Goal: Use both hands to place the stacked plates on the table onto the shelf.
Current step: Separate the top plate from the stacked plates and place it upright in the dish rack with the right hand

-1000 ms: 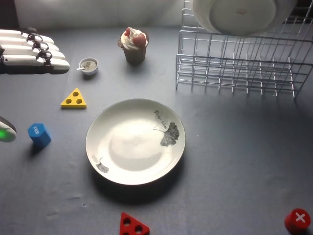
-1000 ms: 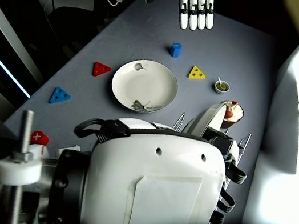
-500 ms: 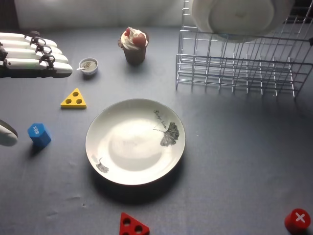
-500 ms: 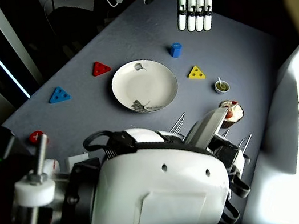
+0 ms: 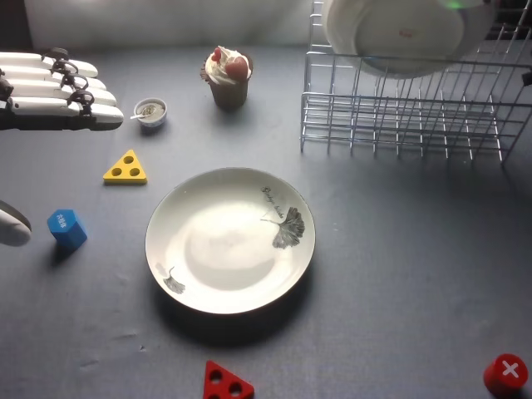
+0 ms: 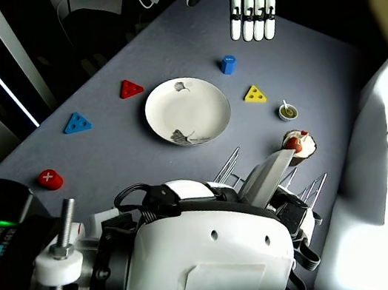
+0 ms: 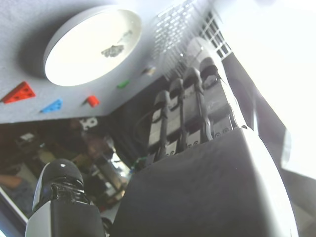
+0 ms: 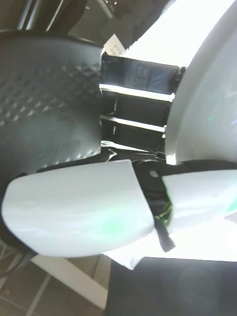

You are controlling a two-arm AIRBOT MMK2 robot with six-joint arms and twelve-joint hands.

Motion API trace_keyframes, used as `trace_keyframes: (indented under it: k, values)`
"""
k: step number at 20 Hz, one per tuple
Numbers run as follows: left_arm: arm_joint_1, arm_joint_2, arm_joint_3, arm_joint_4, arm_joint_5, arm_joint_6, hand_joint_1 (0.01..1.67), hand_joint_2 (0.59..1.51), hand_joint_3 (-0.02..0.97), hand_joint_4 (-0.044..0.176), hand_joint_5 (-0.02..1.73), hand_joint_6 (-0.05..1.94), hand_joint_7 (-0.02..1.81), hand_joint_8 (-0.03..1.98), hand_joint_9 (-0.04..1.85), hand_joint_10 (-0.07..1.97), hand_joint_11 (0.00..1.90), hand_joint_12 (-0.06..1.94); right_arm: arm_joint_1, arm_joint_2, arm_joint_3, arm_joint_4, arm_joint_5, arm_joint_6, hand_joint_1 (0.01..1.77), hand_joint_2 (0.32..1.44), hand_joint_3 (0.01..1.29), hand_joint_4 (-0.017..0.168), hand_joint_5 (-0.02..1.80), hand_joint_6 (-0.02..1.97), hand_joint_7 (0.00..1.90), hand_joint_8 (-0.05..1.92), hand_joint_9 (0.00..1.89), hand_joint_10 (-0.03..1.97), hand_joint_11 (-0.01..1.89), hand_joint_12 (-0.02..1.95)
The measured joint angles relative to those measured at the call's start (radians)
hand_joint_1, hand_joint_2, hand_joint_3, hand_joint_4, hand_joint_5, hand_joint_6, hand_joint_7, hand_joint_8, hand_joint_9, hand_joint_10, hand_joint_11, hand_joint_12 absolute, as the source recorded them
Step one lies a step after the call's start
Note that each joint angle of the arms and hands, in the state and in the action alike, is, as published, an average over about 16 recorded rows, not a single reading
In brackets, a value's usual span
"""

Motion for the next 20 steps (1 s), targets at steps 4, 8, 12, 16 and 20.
trace_keyframes:
  k: [4, 8, 12, 16, 20]
  values:
    - [-0.001, 0.000, 0.000, 0.002, 0.001, 0.000, 0.14, 0.981, 0.004, 0.001, 0.12, 0.02, 0.16, 0.00, 0.15, 0.01, 0.13, 0.01, -0.022, -0.004, 0.006, -0.010, 0.019, 0.014, 1.48, 0.96, 0.01, -0.013, 0.85, 0.89, 1.18, 0.43, 1.17, 0.64, 1.01, 1.25]
    - [-0.003, -0.001, 0.000, 0.004, 0.001, 0.000, 0.13, 0.981, 0.004, 0.001, 0.12, 0.02, 0.16, 0.00, 0.16, 0.01, 0.13, 0.01, -0.046, -0.007, 0.012, -0.022, 0.039, 0.031, 1.48, 0.96, 0.01, -0.013, 0.86, 0.89, 1.18, 0.43, 1.17, 0.64, 1.01, 1.25]
    - [-0.003, -0.001, 0.000, 0.007, 0.002, 0.000, 0.13, 0.981, 0.003, 0.001, 0.12, 0.02, 0.17, 0.00, 0.16, 0.01, 0.13, 0.01, -0.072, -0.008, 0.014, -0.036, 0.059, 0.048, 1.48, 0.96, 0.01, -0.013, 0.86, 0.89, 1.17, 0.45, 1.17, 0.64, 1.01, 1.23]
    - [-0.004, -0.001, -0.001, 0.010, 0.003, 0.000, 0.13, 0.981, 0.004, 0.001, 0.12, 0.02, 0.17, 0.00, 0.16, 0.01, 0.14, 0.01, -0.095, -0.009, 0.017, -0.050, 0.077, 0.061, 1.47, 0.96, 0.01, -0.012, 0.86, 0.91, 1.15, 0.52, 1.17, 0.66, 1.03, 1.04]
    - [-0.005, -0.002, -0.001, 0.012, 0.003, 0.000, 0.12, 0.981, 0.004, 0.001, 0.11, 0.02, 0.16, 0.00, 0.16, 0.01, 0.14, 0.01, -0.111, -0.011, 0.021, -0.058, 0.089, 0.067, 1.43, 0.97, 0.01, -0.011, 0.86, 0.93, 1.11, 0.49, 1.16, 0.59, 1.07, 0.79]
